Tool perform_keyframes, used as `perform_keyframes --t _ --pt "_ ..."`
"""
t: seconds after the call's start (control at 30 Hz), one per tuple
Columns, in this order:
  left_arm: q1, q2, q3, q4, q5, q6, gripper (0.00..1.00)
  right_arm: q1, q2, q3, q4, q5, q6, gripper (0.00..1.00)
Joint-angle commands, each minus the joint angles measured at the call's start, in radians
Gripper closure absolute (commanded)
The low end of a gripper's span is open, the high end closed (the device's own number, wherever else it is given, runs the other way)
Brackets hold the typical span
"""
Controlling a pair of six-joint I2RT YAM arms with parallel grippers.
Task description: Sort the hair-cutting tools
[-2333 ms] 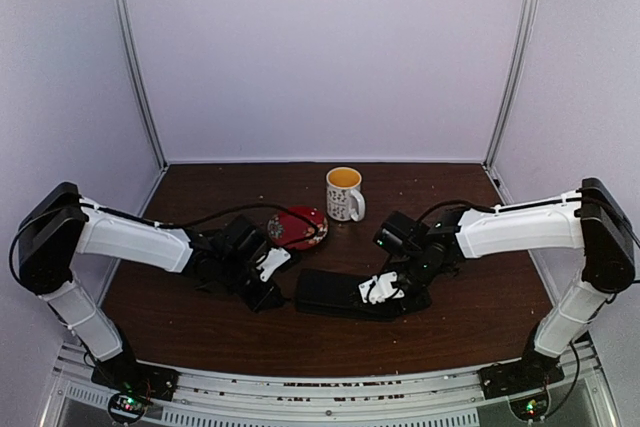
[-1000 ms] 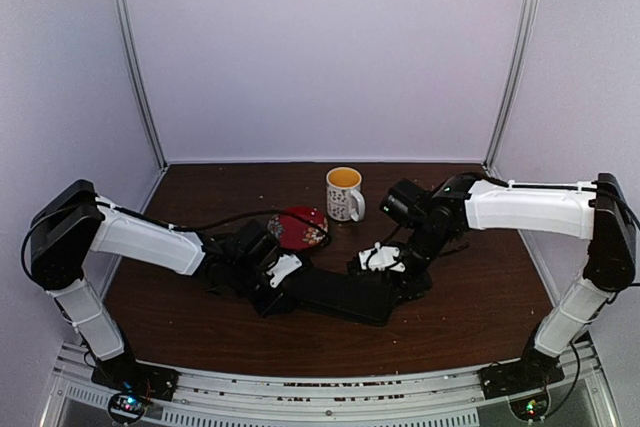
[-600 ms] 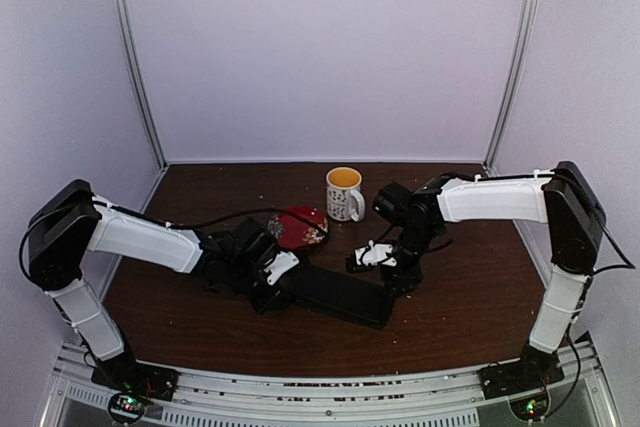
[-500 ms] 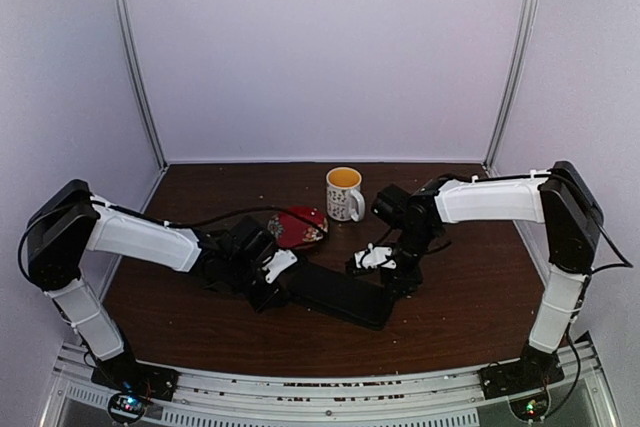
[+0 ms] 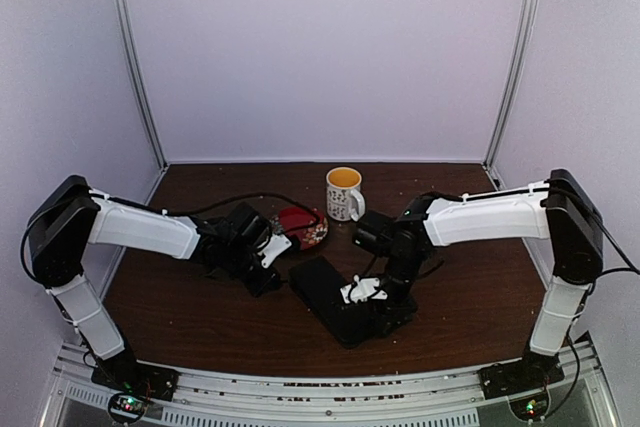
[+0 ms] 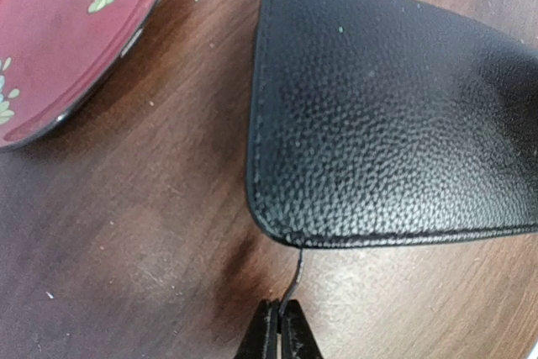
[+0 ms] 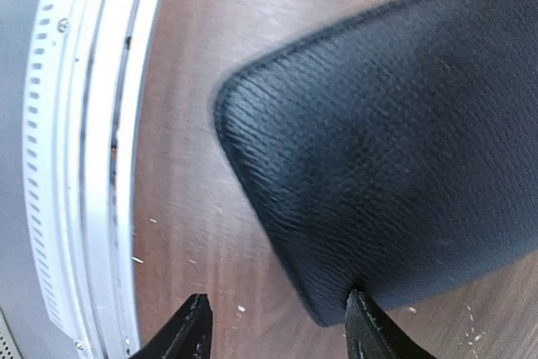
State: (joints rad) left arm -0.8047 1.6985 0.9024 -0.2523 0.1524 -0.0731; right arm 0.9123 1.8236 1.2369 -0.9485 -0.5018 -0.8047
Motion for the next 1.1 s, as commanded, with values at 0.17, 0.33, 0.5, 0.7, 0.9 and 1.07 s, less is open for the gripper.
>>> perform_keyframes --t 0.17,0.33,0.5,0.7,0.9,1.07 --pt "0.004 0.007 0.0 0.015 -0.014 0.023 1.0 0.009 -0.139 -0.015 0.011 0.125 0.039 0.45" --pt "0.004 0.017 0.003 0.033 -0.006 0.027 1.0 0.036 -0.196 -0.055 0.097 0.245 0.015 0.45" --pt "0.004 0.017 0.016 0.012 -0.004 0.033 1.0 0.109 -0.226 -0.133 0.228 0.334 0.002 0.45" --pt "0.004 0.014 0.003 0.024 -0.002 0.027 1.0 0.178 -0.194 -0.161 0.297 0.394 -0.073 0.44" --pt "0.001 0.0 -0.015 0.025 0.002 0.028 1.0 0.191 -0.124 -0.154 0.339 0.412 -0.107 0.44" --pt "-0.052 -0.045 -0.055 0.013 -0.028 0.037 1.0 0.191 -0.066 -0.15 0.363 0.416 -0.109 0.47"
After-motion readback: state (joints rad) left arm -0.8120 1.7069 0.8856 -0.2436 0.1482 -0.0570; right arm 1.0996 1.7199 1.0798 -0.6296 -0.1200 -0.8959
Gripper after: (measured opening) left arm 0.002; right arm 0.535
